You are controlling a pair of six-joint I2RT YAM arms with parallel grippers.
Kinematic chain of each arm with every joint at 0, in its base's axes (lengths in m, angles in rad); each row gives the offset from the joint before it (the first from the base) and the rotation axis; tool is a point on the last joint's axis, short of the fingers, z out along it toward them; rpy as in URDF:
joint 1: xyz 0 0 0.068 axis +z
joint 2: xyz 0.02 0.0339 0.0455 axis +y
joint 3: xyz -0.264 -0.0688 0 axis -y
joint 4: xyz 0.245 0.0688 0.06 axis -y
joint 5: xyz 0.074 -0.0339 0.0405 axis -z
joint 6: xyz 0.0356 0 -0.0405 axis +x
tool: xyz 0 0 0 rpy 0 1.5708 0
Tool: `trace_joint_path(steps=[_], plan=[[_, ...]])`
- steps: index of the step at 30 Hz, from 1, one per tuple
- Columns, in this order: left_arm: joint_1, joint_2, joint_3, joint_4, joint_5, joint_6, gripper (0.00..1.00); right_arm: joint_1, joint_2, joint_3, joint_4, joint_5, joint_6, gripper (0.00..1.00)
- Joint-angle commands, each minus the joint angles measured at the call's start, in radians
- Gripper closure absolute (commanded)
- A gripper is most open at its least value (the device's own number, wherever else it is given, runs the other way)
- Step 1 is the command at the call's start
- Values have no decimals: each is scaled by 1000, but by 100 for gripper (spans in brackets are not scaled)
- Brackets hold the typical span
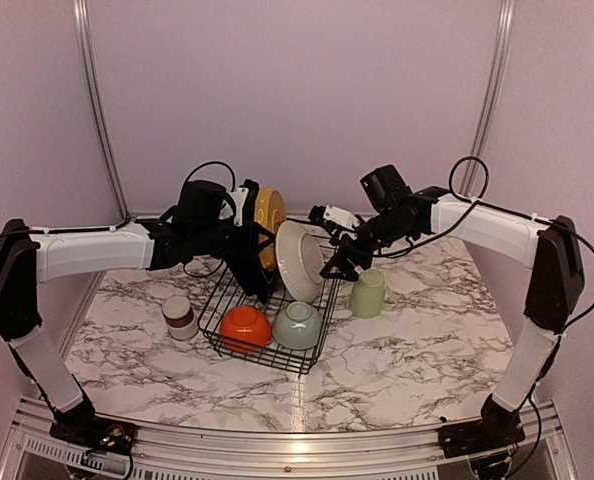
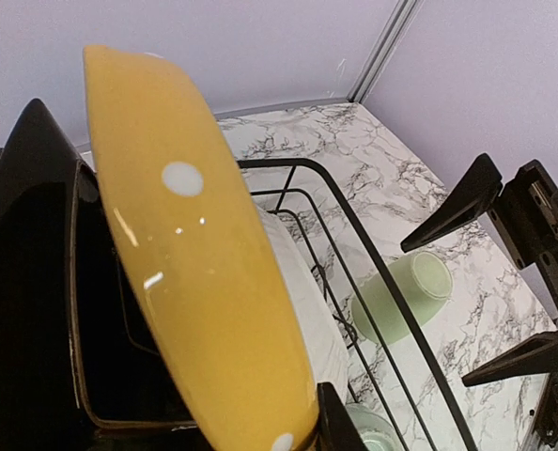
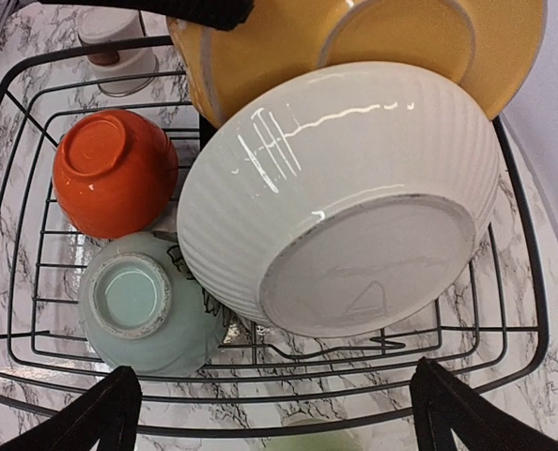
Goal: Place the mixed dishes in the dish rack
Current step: Insert the plate into the dish rack.
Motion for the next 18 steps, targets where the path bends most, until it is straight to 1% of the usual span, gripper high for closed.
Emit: trace_joint_path(steps=[1, 8, 13, 18], plan=[[14, -26, 43, 132, -29, 73, 100, 8, -37, -16, -7, 5, 5, 1], [50, 22, 54, 135, 38, 67, 100, 8, -29, -8, -11, -5, 6, 2], [55, 35, 36, 201, 125, 46, 100, 8, -33, -15, -9, -2, 3, 1], [55, 34, 39, 244, 152, 32, 100, 9, -26, -13, -11, -4, 4, 1]])
